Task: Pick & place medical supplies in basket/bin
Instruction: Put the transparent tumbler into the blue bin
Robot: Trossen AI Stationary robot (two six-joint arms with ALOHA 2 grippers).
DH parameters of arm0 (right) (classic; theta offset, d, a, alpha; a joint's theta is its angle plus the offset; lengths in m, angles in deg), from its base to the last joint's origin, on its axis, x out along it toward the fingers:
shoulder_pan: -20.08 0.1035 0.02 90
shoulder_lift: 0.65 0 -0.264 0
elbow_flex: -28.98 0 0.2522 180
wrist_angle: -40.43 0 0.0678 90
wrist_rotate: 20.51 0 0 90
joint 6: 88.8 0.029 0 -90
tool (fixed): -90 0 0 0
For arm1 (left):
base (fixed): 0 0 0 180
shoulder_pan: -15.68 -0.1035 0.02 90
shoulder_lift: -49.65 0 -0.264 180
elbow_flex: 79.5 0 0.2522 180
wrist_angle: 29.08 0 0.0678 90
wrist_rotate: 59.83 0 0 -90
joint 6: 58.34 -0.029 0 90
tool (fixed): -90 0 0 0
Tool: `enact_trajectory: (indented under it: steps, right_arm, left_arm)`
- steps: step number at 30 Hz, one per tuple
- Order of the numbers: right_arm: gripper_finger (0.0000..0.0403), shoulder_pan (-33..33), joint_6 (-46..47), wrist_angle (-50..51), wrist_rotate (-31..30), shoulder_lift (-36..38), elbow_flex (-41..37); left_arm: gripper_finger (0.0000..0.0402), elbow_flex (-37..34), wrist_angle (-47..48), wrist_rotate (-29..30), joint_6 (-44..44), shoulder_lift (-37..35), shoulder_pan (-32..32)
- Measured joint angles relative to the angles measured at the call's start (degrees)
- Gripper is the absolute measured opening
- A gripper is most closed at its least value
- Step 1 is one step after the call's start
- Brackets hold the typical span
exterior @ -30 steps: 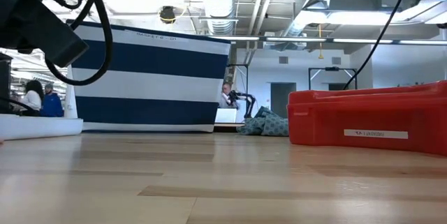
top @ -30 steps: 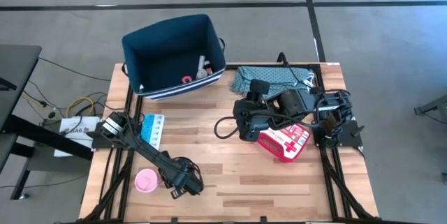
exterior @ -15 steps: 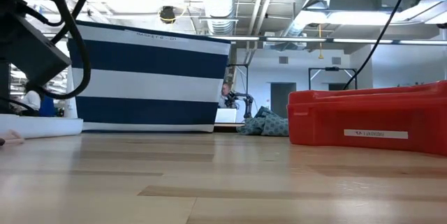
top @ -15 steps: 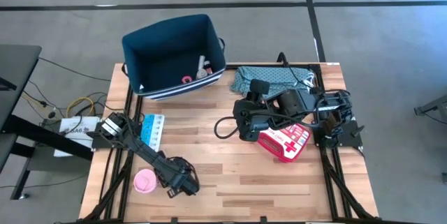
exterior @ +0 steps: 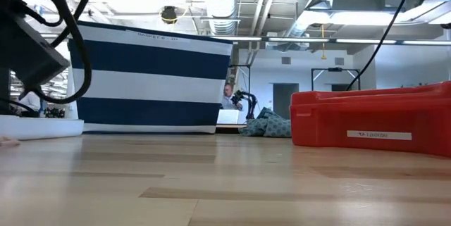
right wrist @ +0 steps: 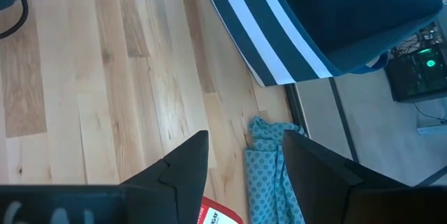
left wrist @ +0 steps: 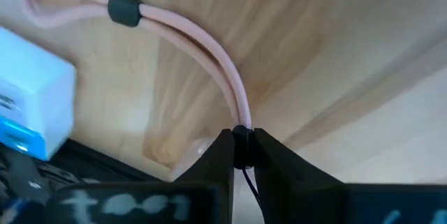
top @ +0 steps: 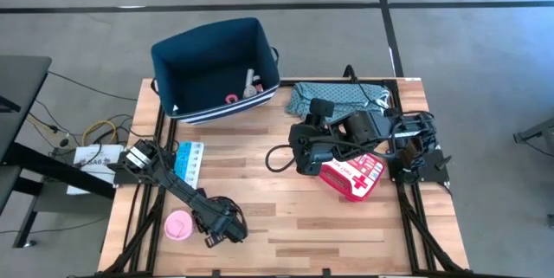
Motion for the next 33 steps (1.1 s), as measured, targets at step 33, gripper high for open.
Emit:
enact_trajectory:
  steps: [33]
  right_arm:
    - [0.0169,8.5,2.6,0.4,0.0,0.0,0.0]
  left_arm:
    - [0.0007,56.3,19.5,80.0,-40.6,-7.2,-26.6]
